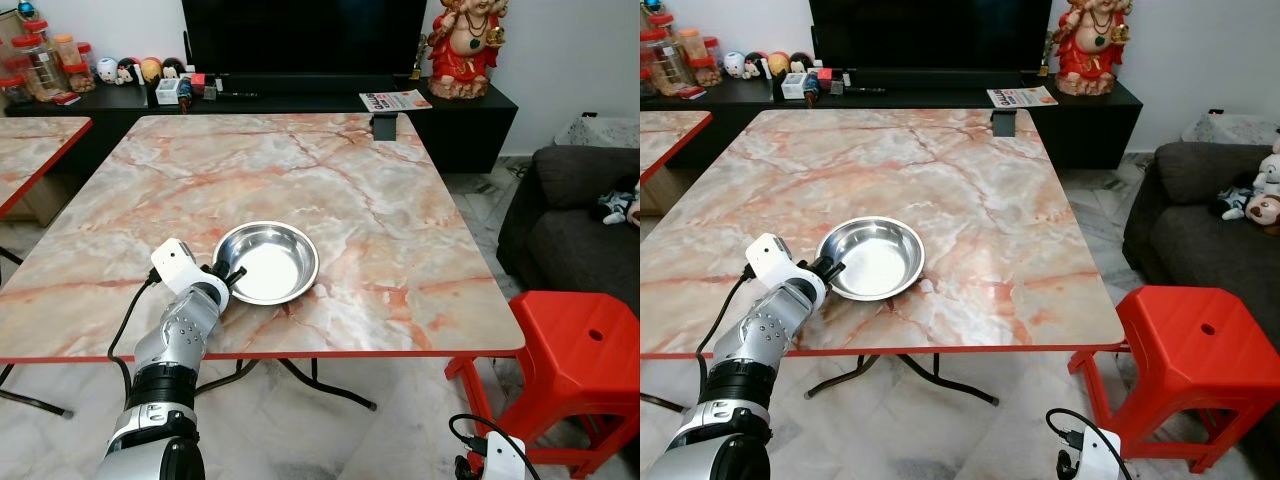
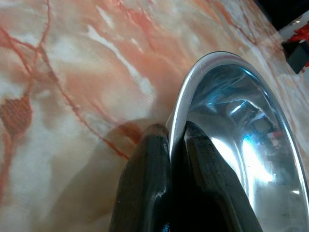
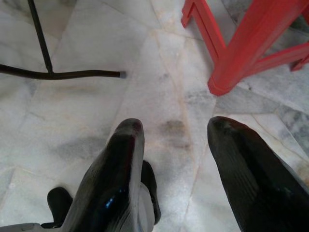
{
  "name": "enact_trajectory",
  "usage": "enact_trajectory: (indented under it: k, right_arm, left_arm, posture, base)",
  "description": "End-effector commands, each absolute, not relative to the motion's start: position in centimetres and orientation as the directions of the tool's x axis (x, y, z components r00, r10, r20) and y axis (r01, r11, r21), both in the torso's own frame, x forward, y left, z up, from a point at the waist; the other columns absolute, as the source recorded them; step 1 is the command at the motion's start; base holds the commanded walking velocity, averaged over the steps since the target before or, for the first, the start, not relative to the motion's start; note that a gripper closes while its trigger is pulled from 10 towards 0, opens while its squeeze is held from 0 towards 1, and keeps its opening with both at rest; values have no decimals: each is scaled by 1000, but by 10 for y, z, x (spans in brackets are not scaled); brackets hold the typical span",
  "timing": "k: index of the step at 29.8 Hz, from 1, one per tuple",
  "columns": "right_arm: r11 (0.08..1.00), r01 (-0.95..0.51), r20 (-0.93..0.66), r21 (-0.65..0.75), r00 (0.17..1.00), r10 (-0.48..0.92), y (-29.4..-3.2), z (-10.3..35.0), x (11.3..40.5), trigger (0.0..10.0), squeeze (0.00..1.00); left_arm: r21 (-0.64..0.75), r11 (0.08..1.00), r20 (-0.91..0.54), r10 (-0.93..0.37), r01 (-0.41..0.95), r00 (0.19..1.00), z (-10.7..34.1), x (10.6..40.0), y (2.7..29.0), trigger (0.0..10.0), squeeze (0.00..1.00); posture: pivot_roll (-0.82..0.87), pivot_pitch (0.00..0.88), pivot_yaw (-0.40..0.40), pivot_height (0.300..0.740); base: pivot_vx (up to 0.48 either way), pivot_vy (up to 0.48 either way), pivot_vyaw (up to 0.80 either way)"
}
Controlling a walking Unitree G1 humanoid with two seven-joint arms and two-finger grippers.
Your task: Setting the table
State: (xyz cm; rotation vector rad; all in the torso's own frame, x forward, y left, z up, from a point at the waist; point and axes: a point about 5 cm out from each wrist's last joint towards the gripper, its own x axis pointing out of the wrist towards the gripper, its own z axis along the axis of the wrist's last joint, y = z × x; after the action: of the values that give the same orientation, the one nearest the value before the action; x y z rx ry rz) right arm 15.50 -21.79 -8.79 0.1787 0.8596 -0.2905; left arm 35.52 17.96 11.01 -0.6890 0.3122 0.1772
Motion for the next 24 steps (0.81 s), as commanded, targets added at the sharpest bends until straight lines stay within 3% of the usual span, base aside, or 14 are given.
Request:
enact_trajectory:
  k: [1,9,14,24]
  right_arm:
    - [948,318,-762,36,622,-180,-219,-87,157,10000,0]
    - [947,320,-759,36,624,-183,-220,-86,158,10000,0]
    - [946,321,-759,37,625,-182,-219,-86,158,10000,0]
    - [946,322,-761,36,623,-183,-220,-86,158,10000,0]
  left_arm:
    - [-594,765,-319,62,-250,946,118,358,180,10000,0]
    - [-588,736,-342,150,-336,928,123,359,190,10000,0]
    - [-578,721,-429,130,-382,894,114,353,188,10000,0]
    - [-602,690,-460,112,-402,881,116,335,190,10000,0]
  posture:
    - [-79,0,-14,728]
    - [-82,0,-9,728]
    - [-83,0,-6,728]
    - [-65,0,-11,728]
  base:
    - [0,0,0]
    - [0,0,0]
    - [0,0,0]
    - [0,0,0]
